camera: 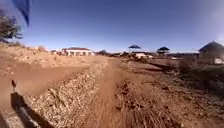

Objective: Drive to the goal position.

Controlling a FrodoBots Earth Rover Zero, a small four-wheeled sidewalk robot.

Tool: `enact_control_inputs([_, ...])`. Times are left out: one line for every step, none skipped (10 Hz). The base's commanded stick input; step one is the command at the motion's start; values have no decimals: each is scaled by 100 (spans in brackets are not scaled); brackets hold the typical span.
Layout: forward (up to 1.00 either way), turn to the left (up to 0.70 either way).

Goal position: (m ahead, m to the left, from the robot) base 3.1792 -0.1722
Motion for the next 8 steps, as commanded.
enact_control_inputs([50, 0])
enact_control_inputs([50, 0])
enact_control_inputs([50, 0])
enact_control_inputs([50, 0])
enact_control_inputs([50, 0])
enact_control_inputs([50, 0])
enact_control_inputs([50, 0])
enact_control_inputs([50, 0])
